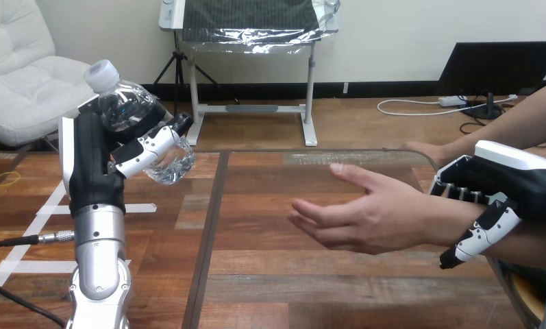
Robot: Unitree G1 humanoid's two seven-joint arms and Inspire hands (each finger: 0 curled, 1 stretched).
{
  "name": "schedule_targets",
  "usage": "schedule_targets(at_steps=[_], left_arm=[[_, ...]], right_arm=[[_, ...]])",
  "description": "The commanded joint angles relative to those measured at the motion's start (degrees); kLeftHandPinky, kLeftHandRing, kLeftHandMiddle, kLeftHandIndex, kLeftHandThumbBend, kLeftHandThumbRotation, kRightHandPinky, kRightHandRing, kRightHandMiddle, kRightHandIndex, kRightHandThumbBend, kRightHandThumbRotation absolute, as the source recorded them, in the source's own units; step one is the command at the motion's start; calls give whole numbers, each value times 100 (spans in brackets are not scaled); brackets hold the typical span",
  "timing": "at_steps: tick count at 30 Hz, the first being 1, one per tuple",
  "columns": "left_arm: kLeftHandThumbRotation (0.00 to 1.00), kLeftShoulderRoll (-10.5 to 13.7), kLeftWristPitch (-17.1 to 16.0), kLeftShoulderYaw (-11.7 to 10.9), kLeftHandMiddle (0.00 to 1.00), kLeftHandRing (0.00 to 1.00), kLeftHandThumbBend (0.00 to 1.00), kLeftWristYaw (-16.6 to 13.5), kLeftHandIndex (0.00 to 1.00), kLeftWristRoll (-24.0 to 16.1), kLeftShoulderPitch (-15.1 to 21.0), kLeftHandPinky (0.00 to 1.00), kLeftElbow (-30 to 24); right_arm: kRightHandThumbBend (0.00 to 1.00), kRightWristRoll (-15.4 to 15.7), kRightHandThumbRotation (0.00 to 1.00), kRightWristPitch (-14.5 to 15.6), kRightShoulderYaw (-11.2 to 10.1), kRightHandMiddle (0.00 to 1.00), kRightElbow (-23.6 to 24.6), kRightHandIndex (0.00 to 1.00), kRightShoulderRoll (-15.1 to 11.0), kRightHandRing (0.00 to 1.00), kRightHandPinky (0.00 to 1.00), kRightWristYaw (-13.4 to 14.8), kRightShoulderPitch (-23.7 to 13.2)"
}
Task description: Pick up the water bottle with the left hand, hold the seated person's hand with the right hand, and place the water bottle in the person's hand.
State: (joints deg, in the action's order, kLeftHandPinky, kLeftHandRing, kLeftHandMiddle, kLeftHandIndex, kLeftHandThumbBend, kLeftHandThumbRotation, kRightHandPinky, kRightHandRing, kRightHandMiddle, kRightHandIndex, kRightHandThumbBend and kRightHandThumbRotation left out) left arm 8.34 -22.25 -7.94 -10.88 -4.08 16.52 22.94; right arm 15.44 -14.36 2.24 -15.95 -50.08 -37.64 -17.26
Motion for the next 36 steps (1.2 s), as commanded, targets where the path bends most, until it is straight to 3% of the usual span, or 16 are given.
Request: schedule_targets(at_steps=[1,7,16,36], left_arm=[[0,23,-165,-19,36,30,57,-8,40,24,464,25,-299],[0,28,-212,-33,36,30,57,7,40,41,474,25,-249],[0,62,-215,-49,36,30,57,0,40,24,478,25,-223],[0,47,-183,-83,36,30,57,12,41,87,493,26,-258]], right_arm=[[100,55,7,-103,121,65,-168,66,117,60,52,128,148],[100,147,9,93,185,75,-94,74,176,72,61,139,168],[100,96,10,285,243,83,-141,82,212,81,68,-18,99],[100,326,14,237,408,87,-277,88,198,84,69,11,-5]])
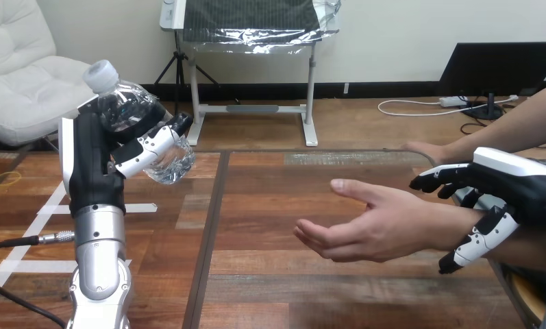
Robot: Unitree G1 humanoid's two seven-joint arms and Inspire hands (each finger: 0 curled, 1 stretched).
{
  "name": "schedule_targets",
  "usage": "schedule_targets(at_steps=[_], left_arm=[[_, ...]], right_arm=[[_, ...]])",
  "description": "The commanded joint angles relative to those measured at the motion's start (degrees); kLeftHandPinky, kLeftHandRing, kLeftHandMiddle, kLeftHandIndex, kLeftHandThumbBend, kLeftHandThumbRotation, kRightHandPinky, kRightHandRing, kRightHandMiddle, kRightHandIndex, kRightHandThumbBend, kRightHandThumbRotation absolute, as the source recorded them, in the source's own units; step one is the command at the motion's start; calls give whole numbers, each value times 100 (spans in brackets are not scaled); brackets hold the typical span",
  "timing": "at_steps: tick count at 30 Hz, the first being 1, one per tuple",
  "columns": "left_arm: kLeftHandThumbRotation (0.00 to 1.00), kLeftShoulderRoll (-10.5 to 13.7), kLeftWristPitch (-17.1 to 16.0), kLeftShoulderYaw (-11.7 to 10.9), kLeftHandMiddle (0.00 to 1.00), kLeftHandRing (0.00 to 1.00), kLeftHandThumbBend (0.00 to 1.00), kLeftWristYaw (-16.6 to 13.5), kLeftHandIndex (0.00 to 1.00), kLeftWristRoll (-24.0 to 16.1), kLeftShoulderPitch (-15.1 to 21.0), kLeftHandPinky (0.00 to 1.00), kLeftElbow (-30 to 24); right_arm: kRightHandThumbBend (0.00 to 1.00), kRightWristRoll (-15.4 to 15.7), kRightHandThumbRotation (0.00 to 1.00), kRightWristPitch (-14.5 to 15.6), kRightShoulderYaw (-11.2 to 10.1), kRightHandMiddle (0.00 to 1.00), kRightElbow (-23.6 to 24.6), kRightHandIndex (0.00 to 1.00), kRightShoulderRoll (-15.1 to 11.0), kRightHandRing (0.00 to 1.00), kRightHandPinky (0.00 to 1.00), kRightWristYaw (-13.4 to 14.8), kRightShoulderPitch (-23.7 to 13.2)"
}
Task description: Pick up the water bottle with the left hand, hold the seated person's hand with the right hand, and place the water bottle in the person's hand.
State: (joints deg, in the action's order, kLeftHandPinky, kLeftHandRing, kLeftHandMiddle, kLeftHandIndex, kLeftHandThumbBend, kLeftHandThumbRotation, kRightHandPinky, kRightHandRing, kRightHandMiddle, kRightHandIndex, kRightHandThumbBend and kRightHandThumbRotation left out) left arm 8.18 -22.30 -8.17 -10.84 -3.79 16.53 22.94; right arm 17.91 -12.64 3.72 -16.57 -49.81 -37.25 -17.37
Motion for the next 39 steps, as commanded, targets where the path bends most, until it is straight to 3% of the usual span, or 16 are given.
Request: schedule_targets(at_steps=[1,10,39], left_arm=[[0,60,-173,-59,36,30,57,4,41,57,492,26,-262],[0,56,-192,-49,36,30,57,-7,41,42,486,26,-260],[0,59,-174,-56,36,30,56,10,41,62,475,26,-309]], right_arm=[[100,100,14,81,272,87,-221,88,179,84,69,-27,0],[100,253,11,14,346,87,-276,87,194,84,70,65,7],[100,592,22,254,711,88,-601,88,229,83,68,-152,-185]])
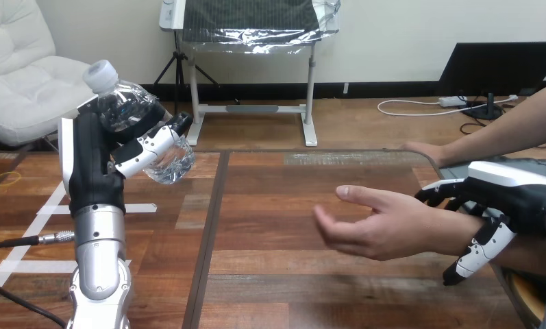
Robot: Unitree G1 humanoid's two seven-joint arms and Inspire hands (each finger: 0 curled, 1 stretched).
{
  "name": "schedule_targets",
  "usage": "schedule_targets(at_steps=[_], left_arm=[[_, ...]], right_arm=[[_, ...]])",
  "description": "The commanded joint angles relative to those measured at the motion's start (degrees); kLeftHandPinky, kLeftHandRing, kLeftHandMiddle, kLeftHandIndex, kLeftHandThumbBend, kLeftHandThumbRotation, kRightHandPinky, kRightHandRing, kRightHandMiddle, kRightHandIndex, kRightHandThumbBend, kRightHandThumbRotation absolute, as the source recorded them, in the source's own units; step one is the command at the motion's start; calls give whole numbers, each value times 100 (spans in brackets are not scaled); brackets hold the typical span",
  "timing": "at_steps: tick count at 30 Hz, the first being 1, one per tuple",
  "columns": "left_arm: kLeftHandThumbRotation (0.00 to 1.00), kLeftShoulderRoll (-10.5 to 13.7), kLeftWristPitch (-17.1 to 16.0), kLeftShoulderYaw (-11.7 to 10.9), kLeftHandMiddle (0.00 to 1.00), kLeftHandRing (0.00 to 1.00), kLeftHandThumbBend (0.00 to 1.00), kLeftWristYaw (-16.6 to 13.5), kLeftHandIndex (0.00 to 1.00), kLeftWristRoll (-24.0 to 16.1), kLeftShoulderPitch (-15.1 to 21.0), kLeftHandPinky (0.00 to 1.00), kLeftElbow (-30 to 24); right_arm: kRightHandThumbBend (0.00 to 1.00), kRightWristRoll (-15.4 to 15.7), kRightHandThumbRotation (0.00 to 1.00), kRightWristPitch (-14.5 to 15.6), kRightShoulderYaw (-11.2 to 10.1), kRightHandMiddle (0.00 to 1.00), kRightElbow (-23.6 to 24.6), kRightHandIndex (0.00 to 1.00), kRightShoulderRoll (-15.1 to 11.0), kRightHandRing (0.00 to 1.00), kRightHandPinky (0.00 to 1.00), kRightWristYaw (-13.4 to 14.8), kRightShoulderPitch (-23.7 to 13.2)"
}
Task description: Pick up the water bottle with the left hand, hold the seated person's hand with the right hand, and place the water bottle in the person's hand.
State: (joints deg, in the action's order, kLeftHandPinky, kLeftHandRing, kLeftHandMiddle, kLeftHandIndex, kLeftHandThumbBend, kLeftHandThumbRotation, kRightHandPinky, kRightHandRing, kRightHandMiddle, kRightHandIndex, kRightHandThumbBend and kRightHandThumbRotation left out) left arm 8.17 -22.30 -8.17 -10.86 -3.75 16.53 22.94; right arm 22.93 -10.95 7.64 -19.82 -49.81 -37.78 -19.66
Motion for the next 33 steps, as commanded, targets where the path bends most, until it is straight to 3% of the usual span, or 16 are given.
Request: schedule_targets(at_steps=[1,19,25,33], left_arm=[[0,61,-162,-58,36,30,56,14,41,61,472,26,-314],[0,79,-166,-50,37,30,57,13,41,83,477,26,-309],[0,99,-156,-41,37,30,57,-10,41,33,474,26,-323],[0,97,-150,-47,36,30,57,-62,41,1,486,26,-336]], right_arm=[[100,109,23,100,342,88,-290,88,225,83,68,-120,28],[100,433,18,344,648,82,-546,80,257,79,65,-243,-238],[100,400,14,502,687,73,-644,70,327,70,59,-311,-311],[100,536,10,636,798,59,-730,59,383,53,43,-232,-372]])
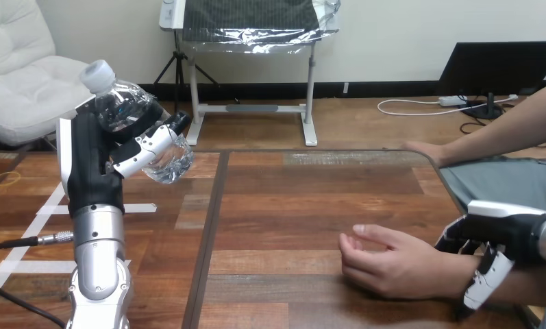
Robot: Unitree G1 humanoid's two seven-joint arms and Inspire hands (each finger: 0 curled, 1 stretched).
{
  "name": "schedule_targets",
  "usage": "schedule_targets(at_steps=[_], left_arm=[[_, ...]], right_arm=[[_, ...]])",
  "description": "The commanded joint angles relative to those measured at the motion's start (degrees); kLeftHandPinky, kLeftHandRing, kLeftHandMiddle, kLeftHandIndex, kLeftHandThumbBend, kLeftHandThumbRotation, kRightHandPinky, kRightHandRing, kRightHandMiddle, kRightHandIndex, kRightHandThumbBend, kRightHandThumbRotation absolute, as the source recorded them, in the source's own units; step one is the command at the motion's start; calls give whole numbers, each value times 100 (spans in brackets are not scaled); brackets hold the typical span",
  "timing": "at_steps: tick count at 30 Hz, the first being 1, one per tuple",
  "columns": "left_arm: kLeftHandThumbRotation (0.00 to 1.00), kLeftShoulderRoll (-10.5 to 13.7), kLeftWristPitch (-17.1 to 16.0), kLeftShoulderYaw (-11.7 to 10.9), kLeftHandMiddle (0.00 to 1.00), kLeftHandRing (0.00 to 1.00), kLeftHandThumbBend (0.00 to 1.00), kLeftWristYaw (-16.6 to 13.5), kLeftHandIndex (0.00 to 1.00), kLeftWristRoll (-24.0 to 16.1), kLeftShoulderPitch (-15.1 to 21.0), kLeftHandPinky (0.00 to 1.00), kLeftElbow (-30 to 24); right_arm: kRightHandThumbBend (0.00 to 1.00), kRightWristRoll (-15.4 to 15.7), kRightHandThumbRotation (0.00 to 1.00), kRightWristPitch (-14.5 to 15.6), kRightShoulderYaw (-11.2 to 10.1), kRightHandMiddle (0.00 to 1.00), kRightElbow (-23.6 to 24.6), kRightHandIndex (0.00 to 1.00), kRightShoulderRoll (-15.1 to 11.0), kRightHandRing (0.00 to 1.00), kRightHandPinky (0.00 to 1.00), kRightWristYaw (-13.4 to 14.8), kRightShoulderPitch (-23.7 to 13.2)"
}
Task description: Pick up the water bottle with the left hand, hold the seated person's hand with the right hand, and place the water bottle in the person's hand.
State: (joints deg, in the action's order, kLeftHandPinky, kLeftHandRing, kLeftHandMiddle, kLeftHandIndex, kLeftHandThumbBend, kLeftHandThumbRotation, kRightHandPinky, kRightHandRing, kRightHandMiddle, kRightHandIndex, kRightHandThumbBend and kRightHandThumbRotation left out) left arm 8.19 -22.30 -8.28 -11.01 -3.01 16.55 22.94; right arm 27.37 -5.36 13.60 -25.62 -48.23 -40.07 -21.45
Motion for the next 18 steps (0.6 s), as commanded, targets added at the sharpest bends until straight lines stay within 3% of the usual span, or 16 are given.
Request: schedule_targets(at_steps=[1,7,18], left_arm=[[0,97,-133,-36,36,30,57,-53,41,-80,484,26,-351],[0,87,-59,-50,36,30,59,-98,41,-101,489,26,-403],[0,82,14,-66,36,30,59,-101,41,-93,480,26,-477]], right_arm=[[100,95,9,91,212,58,-172,58,240,52,42,-4,-206],[100,119,14,110,261,46,-277,48,294,38,29,-29,-272],[100,253,27,18,446,35,-340,39,274,27,19,-24,-376]])
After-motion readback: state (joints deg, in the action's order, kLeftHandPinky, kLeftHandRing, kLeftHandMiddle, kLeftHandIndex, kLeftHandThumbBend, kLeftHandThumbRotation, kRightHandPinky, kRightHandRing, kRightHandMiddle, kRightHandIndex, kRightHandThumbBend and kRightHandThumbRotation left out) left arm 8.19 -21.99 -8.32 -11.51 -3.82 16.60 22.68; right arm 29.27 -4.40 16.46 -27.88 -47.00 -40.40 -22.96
